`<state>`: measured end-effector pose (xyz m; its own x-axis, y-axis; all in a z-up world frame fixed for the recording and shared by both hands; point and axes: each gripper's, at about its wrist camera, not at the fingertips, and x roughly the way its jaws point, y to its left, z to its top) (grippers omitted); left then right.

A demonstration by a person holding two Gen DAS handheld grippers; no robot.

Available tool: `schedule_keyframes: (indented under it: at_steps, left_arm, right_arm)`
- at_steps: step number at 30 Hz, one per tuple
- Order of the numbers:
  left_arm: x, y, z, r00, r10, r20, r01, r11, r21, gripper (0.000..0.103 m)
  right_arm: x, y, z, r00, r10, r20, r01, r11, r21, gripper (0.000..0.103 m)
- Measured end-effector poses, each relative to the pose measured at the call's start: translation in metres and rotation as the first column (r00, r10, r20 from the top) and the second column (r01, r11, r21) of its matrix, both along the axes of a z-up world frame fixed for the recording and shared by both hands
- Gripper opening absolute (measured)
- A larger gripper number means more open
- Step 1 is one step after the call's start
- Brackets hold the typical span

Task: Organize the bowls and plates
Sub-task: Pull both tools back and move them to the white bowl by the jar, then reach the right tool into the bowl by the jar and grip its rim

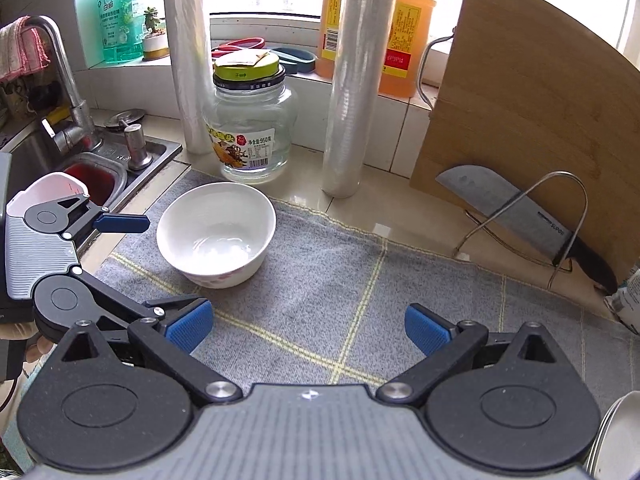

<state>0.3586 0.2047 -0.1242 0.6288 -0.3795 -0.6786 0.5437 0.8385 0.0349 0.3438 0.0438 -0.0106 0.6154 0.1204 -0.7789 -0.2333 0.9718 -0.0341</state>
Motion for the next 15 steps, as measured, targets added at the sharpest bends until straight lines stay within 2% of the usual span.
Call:
schedule_keyframes:
  at_steps: [9,15]
  left_arm:
    - [0.01,0.0,-0.003,0.999,-0.029,0.024,0.029,1.0,-0.005,0.089]
    - [0.013,0.002,-0.004,0.999,-0.046,0.013,0.047,0.998,-0.031,0.089]
  right_arm:
    - [0.041,0.032,-0.012,0.994,0.103,-0.044,-0.104,0.995,-0.005,0.103]
    - [0.065,0.043,-0.017,0.986,0.157,-0.056,-0.155,0.987,0.033,0.103]
